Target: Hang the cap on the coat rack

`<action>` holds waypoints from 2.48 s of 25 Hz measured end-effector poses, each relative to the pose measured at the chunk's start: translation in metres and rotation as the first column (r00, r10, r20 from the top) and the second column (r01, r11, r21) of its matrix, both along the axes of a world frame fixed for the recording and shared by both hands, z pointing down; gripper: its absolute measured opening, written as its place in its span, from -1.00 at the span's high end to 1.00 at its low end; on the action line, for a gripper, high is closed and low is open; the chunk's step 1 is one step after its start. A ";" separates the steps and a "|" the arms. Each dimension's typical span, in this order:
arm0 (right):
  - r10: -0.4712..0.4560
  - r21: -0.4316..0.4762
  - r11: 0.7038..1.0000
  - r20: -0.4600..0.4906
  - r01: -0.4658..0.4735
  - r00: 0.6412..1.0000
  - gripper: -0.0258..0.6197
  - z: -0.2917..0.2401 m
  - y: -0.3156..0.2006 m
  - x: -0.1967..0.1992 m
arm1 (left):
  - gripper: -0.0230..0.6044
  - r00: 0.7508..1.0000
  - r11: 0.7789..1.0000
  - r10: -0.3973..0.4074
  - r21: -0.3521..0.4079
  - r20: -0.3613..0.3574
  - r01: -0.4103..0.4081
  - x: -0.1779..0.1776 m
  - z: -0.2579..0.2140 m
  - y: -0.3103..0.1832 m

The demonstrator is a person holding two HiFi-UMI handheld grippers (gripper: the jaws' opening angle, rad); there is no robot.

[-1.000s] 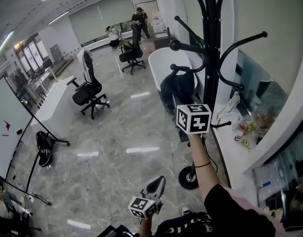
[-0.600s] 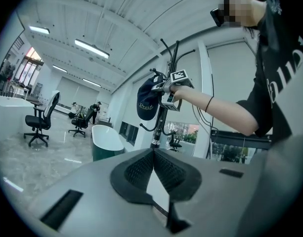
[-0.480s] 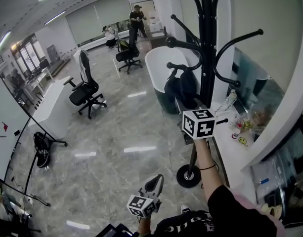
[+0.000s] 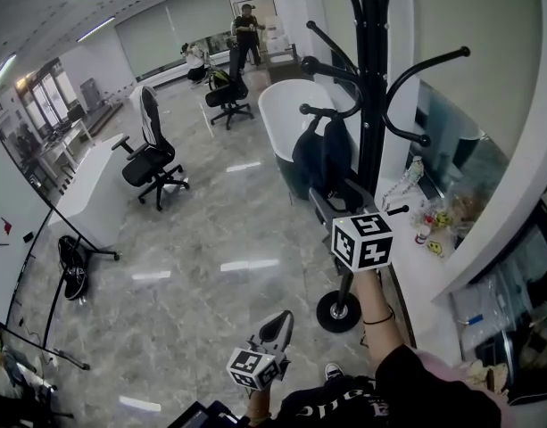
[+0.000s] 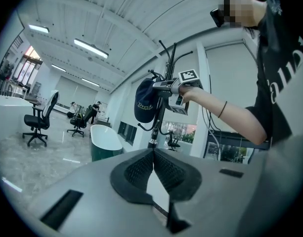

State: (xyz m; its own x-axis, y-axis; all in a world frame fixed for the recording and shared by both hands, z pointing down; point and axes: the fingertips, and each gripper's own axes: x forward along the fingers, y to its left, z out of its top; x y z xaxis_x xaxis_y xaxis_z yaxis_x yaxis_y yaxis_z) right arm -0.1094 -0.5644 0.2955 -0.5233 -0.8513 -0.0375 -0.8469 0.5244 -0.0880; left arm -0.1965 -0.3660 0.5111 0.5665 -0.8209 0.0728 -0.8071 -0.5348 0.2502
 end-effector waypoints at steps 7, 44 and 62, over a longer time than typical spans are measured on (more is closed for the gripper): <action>-0.119 0.050 0.992 0.101 0.114 0.988 0.20 -0.015 0.072 0.000 | 0.91 1.000 0.999 0.022 0.023 0.000 -0.022 0.002 -0.005 0.024; -0.344 -0.235 0.910 0.025 0.340 0.938 0.87 0.197 0.492 0.083 | 0.91 0.997 0.996 0.071 0.044 -0.006 -0.071 0.102 -0.009 0.292; -0.387 -0.330 0.862 0.059 0.384 0.920 0.87 0.258 0.663 0.268 | 0.91 0.996 0.998 0.056 -0.020 0.076 -0.054 0.297 0.017 0.458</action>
